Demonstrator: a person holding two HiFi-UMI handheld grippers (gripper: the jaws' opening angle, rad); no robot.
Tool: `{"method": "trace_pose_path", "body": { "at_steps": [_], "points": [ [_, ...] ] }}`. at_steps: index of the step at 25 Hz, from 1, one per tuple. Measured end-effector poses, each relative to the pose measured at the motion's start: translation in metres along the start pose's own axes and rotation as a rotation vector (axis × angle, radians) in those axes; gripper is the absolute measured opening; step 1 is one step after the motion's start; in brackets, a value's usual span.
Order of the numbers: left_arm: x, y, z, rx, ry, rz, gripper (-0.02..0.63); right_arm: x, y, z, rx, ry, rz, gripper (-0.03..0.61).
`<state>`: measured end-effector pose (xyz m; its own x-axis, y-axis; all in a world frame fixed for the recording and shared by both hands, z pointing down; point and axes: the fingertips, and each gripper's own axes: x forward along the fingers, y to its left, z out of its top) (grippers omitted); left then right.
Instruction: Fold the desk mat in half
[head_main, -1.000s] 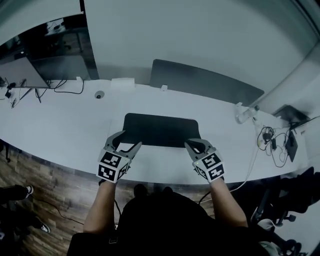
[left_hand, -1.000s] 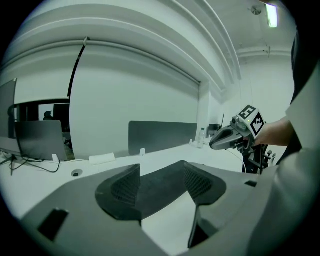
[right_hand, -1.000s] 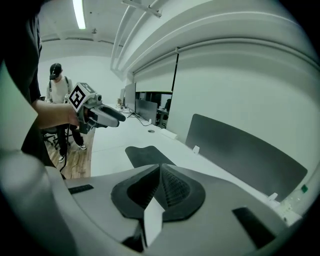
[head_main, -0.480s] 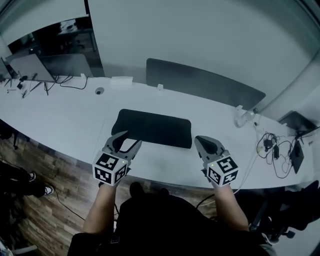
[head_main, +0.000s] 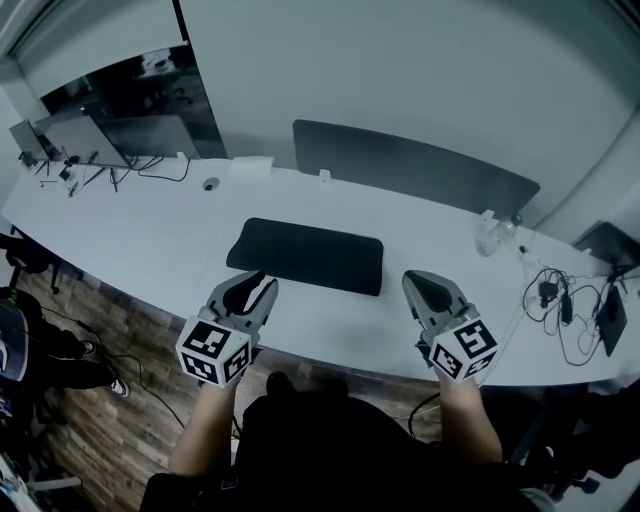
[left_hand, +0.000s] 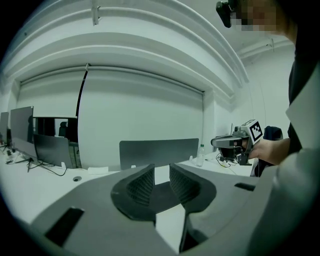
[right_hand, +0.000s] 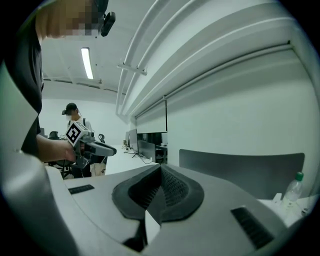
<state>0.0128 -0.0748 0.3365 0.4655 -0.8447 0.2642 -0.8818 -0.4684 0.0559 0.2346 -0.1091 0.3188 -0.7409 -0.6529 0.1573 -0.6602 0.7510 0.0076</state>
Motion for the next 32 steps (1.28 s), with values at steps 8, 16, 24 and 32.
{"method": "trace_pose_path", "body": {
  "at_steps": [8,16,24,32],
  "points": [
    [0.0,0.005,0.007,0.015,-0.021,-0.003,0.057,-0.005,0.006,0.019,-0.086,-0.07,-0.058,0.0],
    [-0.007,0.029,0.004,0.012,-0.02,-0.013,0.057,0.019,0.027,0.018,-0.067,-0.053,-0.042,0.0],
    [-0.019,0.058,-0.002,-0.008,-0.031,0.008,0.057,0.039,0.042,0.017,-0.076,-0.024,-0.043,0.0],
    [-0.021,0.071,-0.012,-0.023,-0.017,0.002,0.057,0.052,0.048,0.011,-0.063,0.004,-0.041,0.0]
  ]
}}
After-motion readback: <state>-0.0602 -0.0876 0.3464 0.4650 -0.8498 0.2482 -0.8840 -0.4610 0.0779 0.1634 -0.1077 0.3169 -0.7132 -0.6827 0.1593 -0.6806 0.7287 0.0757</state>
